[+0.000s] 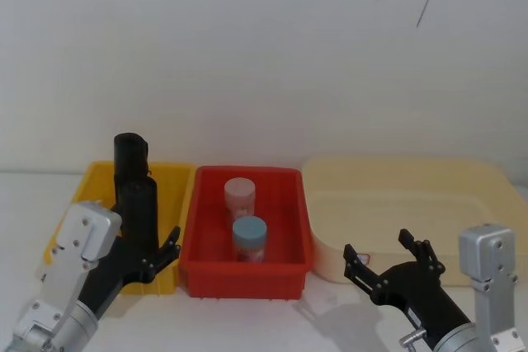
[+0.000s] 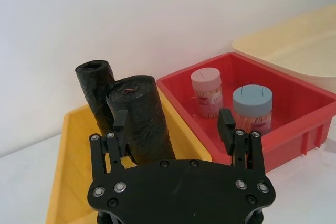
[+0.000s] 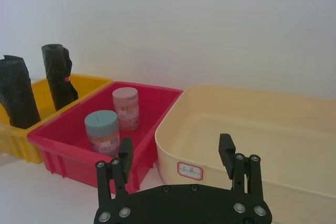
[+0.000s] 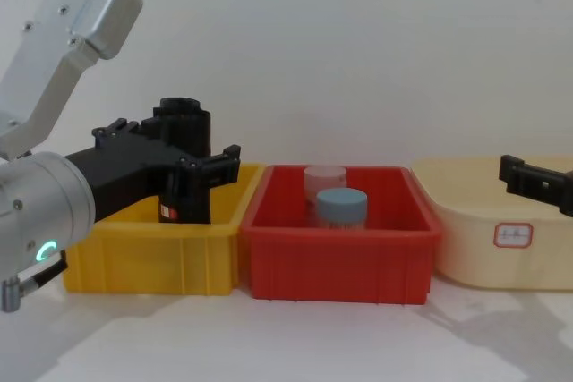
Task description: Pick up the garbage bag with the one hand and transfer it to the other hand.
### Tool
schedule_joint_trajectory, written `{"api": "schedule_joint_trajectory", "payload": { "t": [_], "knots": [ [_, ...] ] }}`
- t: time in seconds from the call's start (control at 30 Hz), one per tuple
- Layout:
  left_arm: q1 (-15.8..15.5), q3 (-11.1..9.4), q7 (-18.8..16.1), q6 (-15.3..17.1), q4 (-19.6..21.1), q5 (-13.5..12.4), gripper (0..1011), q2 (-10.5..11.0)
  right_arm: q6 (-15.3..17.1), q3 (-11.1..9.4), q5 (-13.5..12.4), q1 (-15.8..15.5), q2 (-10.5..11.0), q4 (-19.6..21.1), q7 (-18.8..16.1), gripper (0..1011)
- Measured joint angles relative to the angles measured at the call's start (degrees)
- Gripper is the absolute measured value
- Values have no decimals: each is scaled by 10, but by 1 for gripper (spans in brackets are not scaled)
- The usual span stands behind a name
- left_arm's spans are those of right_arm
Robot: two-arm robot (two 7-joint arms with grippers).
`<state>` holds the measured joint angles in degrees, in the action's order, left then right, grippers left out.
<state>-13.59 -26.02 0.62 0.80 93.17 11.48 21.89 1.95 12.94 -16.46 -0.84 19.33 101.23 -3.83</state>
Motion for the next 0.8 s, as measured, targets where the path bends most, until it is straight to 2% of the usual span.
{"api": "schedule_joint_trajectory", "payload": {
  "t": [0.8],
  "knots": [
    [0,0,0,0,0,0,1001,0,0,0,0,0,0,0,0,1001]
  ]
}}
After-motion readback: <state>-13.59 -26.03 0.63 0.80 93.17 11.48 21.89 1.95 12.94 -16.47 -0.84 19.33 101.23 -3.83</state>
